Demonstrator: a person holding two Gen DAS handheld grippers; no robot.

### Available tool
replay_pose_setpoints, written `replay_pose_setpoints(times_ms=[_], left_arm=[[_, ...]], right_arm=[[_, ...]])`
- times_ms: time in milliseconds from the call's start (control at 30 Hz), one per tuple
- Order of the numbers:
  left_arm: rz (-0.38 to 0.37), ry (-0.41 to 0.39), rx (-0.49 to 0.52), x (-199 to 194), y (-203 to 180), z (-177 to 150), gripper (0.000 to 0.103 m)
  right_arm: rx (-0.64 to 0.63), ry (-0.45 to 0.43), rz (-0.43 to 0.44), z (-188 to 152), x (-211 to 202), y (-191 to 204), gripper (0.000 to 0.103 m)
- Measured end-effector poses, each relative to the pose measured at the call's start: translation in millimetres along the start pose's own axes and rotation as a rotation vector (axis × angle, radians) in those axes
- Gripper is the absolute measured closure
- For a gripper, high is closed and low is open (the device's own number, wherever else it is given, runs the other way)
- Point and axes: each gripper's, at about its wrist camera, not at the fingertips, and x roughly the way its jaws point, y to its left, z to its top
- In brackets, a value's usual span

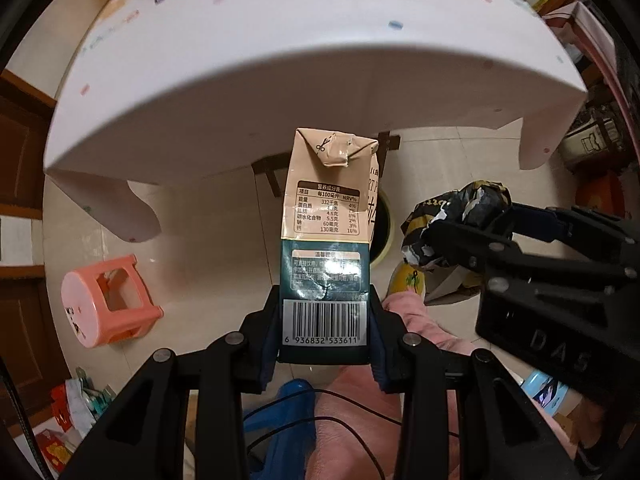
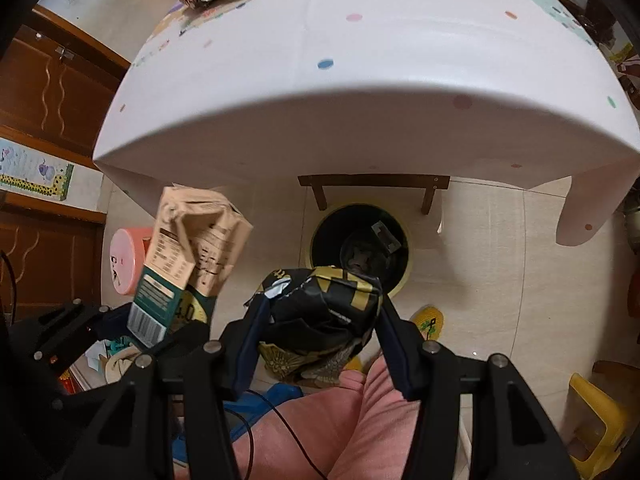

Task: Collect trash
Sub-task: 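Carry the milk carton and foil wrapper down toward the black bin with both grippers, then open both grippers over the bin, dropping the carton and wrapper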

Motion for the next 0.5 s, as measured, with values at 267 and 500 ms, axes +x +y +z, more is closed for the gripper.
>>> replay_pose_setpoints(times_ms=[267,500], left_arm=[[-0.006,0.035,-0.052,59,-4,14,0.067],[-0.006,0.067,-0.147,141,2,21,0.067]], right_arm=[[0.027,0.001,-0.001,-1,54,-20,0.049],[0.131,0.024,0.022,-3,128,-55,0.049]])
